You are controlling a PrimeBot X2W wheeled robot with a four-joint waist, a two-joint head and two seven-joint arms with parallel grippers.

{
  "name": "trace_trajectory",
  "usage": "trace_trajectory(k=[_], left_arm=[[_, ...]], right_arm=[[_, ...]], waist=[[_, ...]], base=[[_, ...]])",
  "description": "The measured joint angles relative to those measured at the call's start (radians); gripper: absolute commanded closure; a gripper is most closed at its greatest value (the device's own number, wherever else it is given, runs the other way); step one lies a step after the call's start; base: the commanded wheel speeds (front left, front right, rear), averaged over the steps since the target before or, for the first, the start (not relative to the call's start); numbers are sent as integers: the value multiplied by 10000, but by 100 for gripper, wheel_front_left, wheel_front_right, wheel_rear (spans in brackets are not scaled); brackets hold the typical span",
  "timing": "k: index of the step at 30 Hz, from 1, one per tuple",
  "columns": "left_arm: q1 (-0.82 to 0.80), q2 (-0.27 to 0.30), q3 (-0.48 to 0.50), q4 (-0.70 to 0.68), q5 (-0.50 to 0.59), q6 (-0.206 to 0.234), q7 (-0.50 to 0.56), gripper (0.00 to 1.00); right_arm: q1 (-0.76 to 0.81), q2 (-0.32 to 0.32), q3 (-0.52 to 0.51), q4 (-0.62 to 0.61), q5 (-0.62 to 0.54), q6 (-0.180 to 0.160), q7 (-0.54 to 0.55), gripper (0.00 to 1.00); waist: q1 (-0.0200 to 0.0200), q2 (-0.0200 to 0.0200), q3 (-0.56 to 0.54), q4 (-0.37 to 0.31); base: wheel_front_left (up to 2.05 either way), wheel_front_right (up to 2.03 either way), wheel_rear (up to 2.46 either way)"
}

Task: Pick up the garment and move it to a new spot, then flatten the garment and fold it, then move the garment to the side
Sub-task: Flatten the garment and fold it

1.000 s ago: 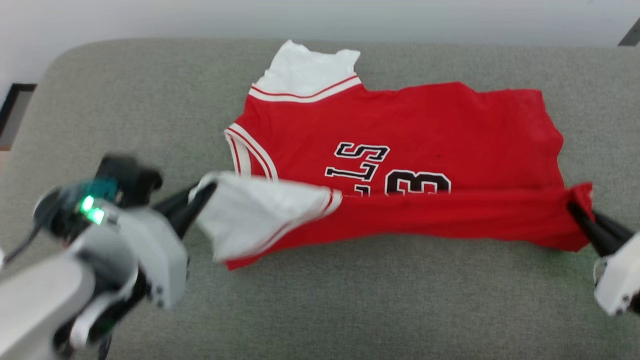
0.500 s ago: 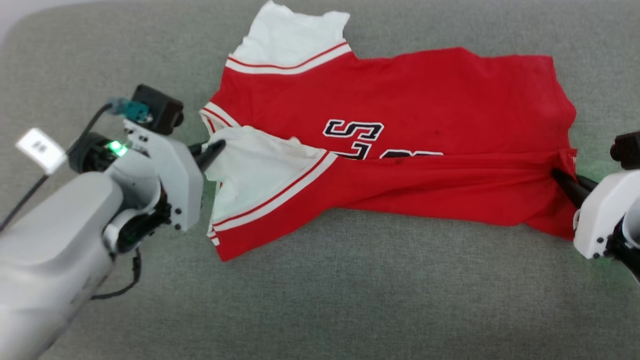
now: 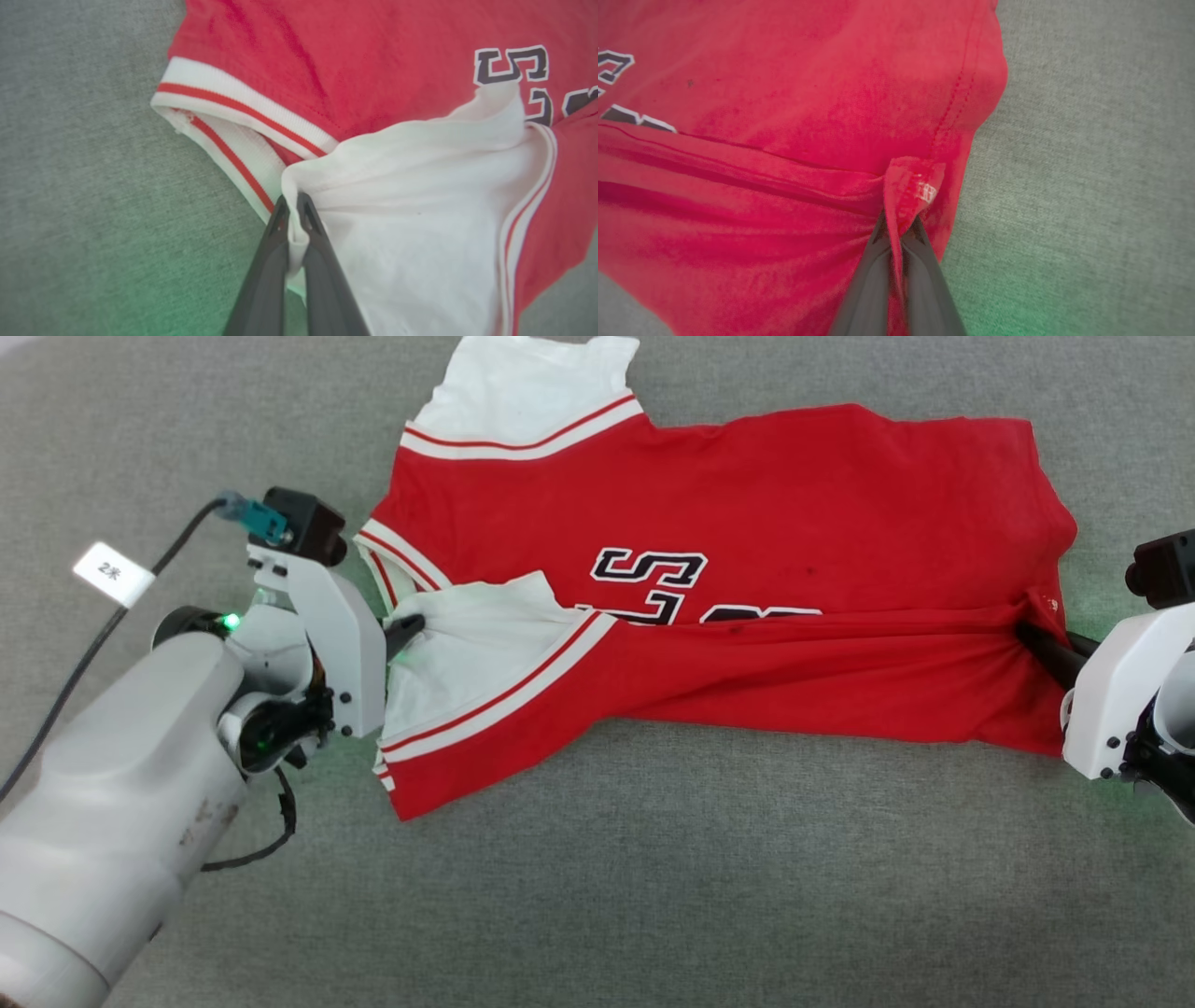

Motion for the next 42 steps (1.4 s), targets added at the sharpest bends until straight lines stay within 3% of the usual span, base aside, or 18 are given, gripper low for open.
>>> trace_trajectory(k=[1, 4, 5, 6, 7, 15, 21, 26, 35, 42], left_arm=[[-28, -44, 29, 90, -48, -27, -25, 74], [-73, -142, 61, 228, -125, -27, -73, 11], [-74, -151, 63, 242, -142, -27, -100, 0], [-74, -148, 69, 274, -186, -27, -98, 0], [-77, -123, 65, 282, -184, -25, -102, 0], [-81, 2, 163, 94, -249, 107, -236, 0], [369, 345, 370, -794, -648, 295, -222, 0], [1108, 1049, 360, -2270, -836, 903, 81, 0], [2796, 2477, 121, -5310, -715, 2495, -81, 0], [3480, 2755, 2, -5891, -608, 3149, -449, 0]], right_arm=[[-33, -12, 19, 38, 21, 2, 29, 100], [-54, -40, 35, 167, 90, 2, 100, 71], [-57, -67, 58, 180, 88, 2, 96, 53], [-58, -84, 77, 199, 90, 2, 94, 8], [-56, -98, 88, 238, 90, 2, 96, 0], [10, -142, -29, 278, 194, 0, -184, 0], [174, -42, -382, 15, 163, 0, -788, 0], [492, 105, -1060, -399, -105, 0, -1534, 0], [1698, 594, -2502, -1749, -809, -2, -2370, 0], [2822, 1267, -3628, -3051, -1329, -4, -2178, 0]], waist=[[0, 0, -24, 8], [0, 0, -129, 60], [0, 0, -174, 81], [0, 0, -223, 103], [0, 0, -274, 127], [0, 0, -774, 356], [0, 0, -1195, 429], [0, 0, -1437, 370], [0, 0, -1402, 72], [0, 0, -1197, -134]], base=[[0, 0, 0], [0, 0, 0], [0, 0, 0], [0, 0, 0], [0, 0, 0], [0, 0, 0], [0, 0, 0], [0, 0, 0], [0, 0, 0], [0, 0, 0]])
